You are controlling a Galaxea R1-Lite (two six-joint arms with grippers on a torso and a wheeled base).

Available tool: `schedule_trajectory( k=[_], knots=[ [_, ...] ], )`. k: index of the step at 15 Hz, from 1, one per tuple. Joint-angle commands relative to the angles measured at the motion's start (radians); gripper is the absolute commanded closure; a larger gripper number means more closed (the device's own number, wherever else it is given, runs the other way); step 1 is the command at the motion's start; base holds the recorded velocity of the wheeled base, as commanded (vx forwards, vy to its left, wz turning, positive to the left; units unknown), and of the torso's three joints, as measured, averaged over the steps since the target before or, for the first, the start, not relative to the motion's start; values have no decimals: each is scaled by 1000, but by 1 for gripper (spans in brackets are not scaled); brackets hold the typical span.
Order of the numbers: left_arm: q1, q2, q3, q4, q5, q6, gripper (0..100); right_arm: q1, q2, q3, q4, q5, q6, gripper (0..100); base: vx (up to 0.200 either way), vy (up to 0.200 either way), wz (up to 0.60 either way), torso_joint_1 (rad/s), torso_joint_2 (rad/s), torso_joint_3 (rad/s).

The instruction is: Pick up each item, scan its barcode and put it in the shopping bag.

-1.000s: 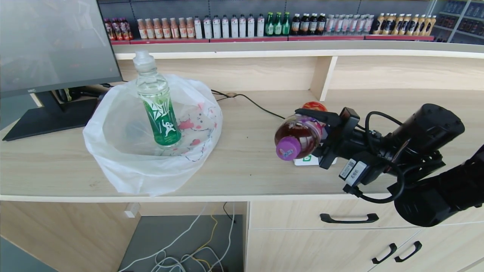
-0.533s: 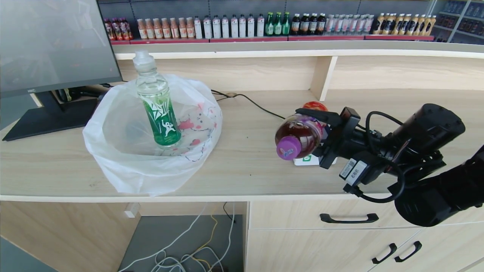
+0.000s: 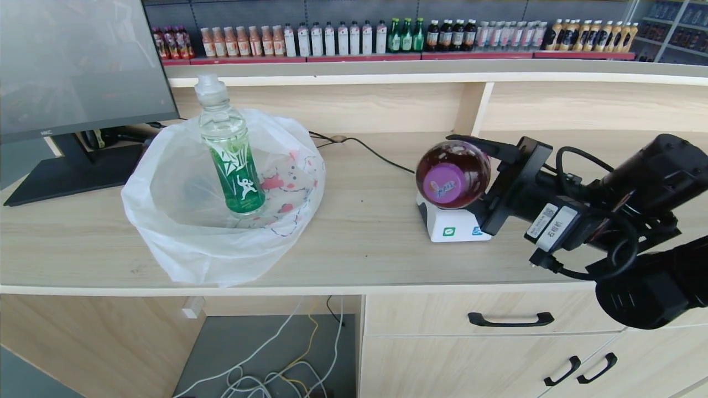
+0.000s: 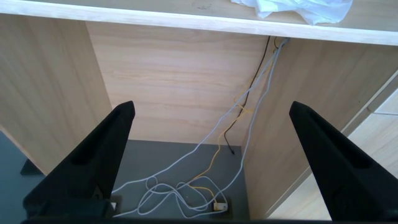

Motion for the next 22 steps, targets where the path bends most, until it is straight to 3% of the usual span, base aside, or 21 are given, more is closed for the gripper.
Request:
schedule_trajectory(
  k=[1,5,9,11,13,16,18,22],
  knots=[
    [-1,0,0,0,0,0,0,3,-89,-5,-1,-30,68,100,0,0,0,0,0,0],
    [-1,0,0,0,0,2,0,41,-112,46,-44,-105,224,100,0,0,0,0,0,0],
    [-1,0,0,0,0,0,0,279,-157,36,-44,-409,424,100,0,0,0,0,0,0],
    [-1,0,0,0,0,0,0,305,-192,49,-44,-488,490,100,0,0,0,0,0,0],
    [1,0,0,0,0,0,0,305,-238,52,4,-582,565,100,0,0,0,0,0,0],
    [1,0,0,0,0,0,0,251,-322,124,130,-694,809,100,0,0,0,0,0,0],
    [1,0,0,0,0,0,0,243,-336,162,162,-838,918,100,0,0,0,0,0,0],
    [1,0,0,0,0,0,0,243,-336,231,110,-877,961,100,0,0,0,0,0,0]
  ],
)
